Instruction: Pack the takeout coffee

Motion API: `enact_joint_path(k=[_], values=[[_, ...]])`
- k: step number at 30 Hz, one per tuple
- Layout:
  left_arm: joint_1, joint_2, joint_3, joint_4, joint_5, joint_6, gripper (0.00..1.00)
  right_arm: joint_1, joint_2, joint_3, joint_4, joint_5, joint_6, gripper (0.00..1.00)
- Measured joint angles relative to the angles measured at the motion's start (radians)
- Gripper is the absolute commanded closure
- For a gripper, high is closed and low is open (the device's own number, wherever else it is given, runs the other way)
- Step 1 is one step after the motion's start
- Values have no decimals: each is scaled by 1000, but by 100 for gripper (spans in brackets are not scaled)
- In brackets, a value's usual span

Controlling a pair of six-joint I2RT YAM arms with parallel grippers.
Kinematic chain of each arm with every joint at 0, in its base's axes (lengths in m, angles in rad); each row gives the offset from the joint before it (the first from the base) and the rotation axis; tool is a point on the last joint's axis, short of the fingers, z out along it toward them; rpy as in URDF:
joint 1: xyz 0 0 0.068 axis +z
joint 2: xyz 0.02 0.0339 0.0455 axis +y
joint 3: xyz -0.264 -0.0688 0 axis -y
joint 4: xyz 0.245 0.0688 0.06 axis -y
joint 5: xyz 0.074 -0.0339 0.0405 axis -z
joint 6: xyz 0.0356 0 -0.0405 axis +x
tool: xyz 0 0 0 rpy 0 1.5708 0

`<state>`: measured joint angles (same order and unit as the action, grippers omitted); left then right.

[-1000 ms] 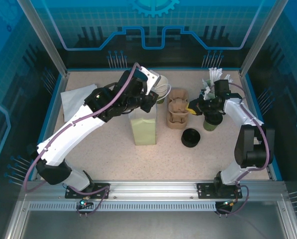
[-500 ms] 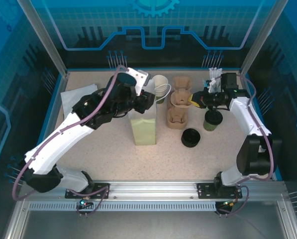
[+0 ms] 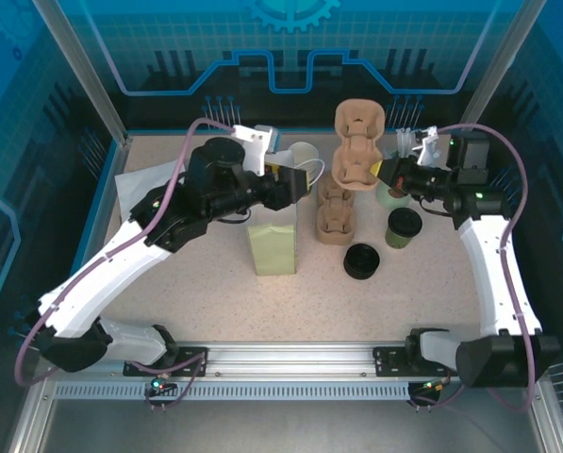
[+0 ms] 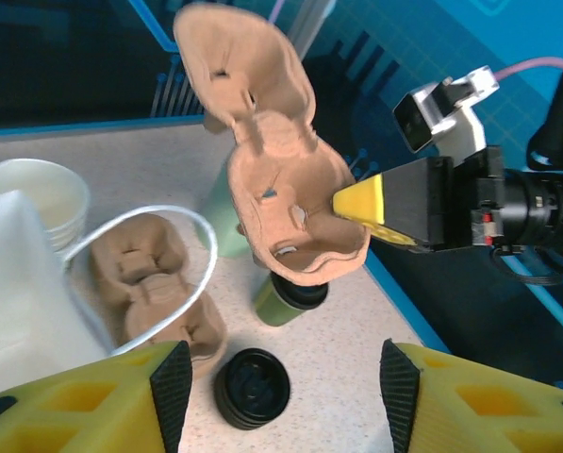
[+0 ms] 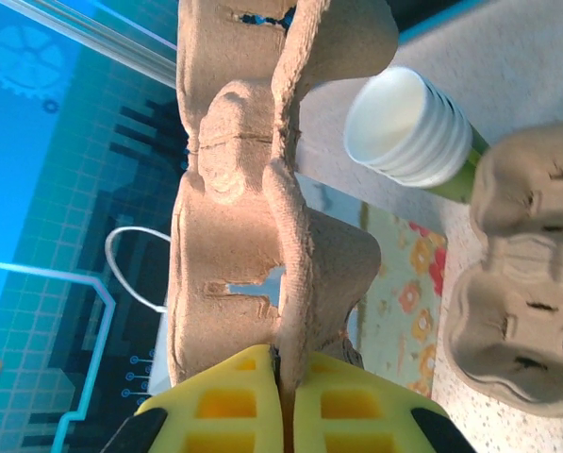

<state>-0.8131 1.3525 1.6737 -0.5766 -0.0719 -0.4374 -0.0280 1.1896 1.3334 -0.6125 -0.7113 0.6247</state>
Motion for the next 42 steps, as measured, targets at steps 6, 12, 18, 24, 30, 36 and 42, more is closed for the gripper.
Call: enact_joint_path(k=[6,12,18,24,30,36,42], values=[[0,130,95,47,89,-35,38,1,-59,43,33,-22,8,93],[0,220,184,60,107,-48,36,20,-76,49,57,-54,24,93],[6,253,216,60,106,-85,48,41,-79,49,77,-80,45,93],[12,254,216,60,103,-110,63,50,-80,43,109,-84,60,93],[12,254,216,59,96,-116,80,61,-81,20,124,-83,64,92],[17,253,216,59,95,-115,98,63,-81,12,137,-77,63,85],[17,244,204,56,94,-106,100,69,-85,8,82,-57,-19,56]])
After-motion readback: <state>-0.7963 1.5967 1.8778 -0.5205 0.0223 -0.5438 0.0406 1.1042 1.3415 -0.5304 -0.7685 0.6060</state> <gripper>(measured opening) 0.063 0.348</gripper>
